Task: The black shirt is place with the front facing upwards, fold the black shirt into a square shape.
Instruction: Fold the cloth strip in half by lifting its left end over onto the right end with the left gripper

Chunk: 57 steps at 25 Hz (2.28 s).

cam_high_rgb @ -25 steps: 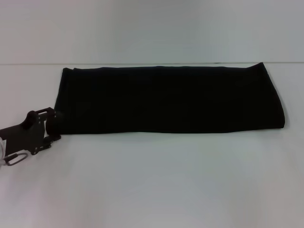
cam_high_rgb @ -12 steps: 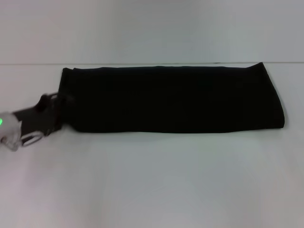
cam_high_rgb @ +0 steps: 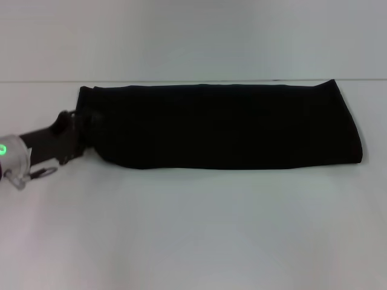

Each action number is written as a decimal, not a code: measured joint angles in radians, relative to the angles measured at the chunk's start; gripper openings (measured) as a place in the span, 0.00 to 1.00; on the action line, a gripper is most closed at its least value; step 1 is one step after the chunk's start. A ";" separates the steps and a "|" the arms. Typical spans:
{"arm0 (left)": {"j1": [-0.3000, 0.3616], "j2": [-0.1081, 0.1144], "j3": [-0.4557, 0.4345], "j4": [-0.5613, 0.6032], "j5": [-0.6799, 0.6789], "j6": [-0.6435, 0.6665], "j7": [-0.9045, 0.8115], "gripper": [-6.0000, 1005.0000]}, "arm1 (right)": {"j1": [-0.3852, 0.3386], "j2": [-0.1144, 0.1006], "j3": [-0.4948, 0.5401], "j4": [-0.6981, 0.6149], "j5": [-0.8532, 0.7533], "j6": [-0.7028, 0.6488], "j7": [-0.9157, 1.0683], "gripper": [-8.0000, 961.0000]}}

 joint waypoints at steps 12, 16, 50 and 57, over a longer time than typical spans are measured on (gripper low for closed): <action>0.043 0.002 0.001 -0.004 0.096 0.045 -0.084 0.67 | -0.002 0.000 -0.001 0.010 0.000 0.008 -0.002 0.73; 0.015 0.004 -0.002 -0.022 0.096 0.000 -0.087 0.67 | -0.003 0.001 -0.003 0.011 0.000 0.009 -0.003 0.73; -0.012 -0.016 0.003 -0.028 0.068 -0.121 -0.045 0.66 | -0.003 0.003 -0.003 0.013 -0.001 0.034 -0.009 0.73; -0.036 -0.016 -0.003 -0.007 0.037 -0.135 -0.022 0.66 | -0.002 0.002 -0.002 0.013 -0.002 0.033 -0.009 0.73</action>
